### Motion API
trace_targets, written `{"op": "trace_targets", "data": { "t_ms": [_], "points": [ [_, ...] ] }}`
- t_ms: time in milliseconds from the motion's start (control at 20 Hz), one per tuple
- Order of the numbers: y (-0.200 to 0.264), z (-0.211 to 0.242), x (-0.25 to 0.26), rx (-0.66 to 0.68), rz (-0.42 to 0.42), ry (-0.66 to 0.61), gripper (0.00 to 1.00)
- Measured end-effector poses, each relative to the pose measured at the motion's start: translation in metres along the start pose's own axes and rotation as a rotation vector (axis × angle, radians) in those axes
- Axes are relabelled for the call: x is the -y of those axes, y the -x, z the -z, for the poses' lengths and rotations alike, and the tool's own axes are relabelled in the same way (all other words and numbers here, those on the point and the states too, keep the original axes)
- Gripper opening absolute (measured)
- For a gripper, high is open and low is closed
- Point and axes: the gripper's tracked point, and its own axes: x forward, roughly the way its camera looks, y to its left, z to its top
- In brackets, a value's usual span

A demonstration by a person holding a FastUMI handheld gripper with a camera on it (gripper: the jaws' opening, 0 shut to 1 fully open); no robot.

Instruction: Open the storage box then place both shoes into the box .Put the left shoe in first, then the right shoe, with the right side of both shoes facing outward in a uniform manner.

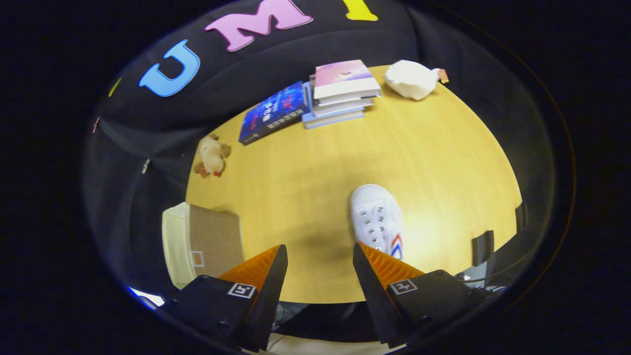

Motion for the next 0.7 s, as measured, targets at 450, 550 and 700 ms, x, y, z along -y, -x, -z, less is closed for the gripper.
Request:
{"op": "trace_targets", "data": {
  "t_ms": [450,550,700],
  "points": [
    [-0.043,0.031,0.111,-0.161,0.123,0.014,0.81],
    [-0.054,0.036,0.110,-0.185,0.111,0.037,0.81],
    [-0.068,0.037,0.100,-0.210,0.094,0.061,0.80]
  ]
}}
